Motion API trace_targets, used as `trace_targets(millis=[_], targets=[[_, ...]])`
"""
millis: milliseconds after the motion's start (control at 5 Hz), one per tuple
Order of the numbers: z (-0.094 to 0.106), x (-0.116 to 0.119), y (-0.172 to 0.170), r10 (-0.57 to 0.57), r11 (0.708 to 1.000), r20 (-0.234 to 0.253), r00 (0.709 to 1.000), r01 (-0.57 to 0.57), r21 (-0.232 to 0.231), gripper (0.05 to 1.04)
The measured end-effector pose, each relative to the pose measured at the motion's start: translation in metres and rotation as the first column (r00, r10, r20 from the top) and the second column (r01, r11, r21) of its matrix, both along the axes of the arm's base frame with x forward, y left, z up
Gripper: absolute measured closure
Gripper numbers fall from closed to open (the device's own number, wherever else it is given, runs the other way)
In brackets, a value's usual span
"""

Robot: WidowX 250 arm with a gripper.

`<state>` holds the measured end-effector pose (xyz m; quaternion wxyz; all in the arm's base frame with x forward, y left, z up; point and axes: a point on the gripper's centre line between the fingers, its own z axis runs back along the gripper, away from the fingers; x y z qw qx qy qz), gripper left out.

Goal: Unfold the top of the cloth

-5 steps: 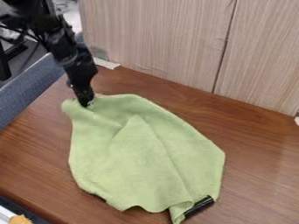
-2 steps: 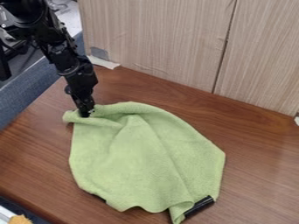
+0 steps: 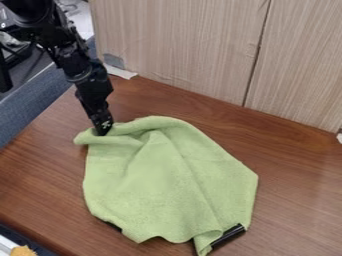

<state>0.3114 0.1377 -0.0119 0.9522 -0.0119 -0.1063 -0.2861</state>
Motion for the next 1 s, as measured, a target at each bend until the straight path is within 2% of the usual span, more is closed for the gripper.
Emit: trace_targets(millis=[200,400,600,800,1000], targets=[[0.01,0.007,-0.004,-0.01,1.0,0.014,1.0,0.01,-0.019,0.081],[0.03,0.012,-0.003,-0.011,1.0,0.059,0.998,0.012,-0.012,0.083],[0.051,0.013,-0.003,-0.014,1.0,0.088,0.996,0.014,0.005,0.083],[0.075,0.011,0.0,-0.024,0.999,0.113,0.993,0.019,0.045,0.083],[0.099,0.011,0.001,-0.025,0.997,0.168,0.985,0.011,0.082,0.083]])
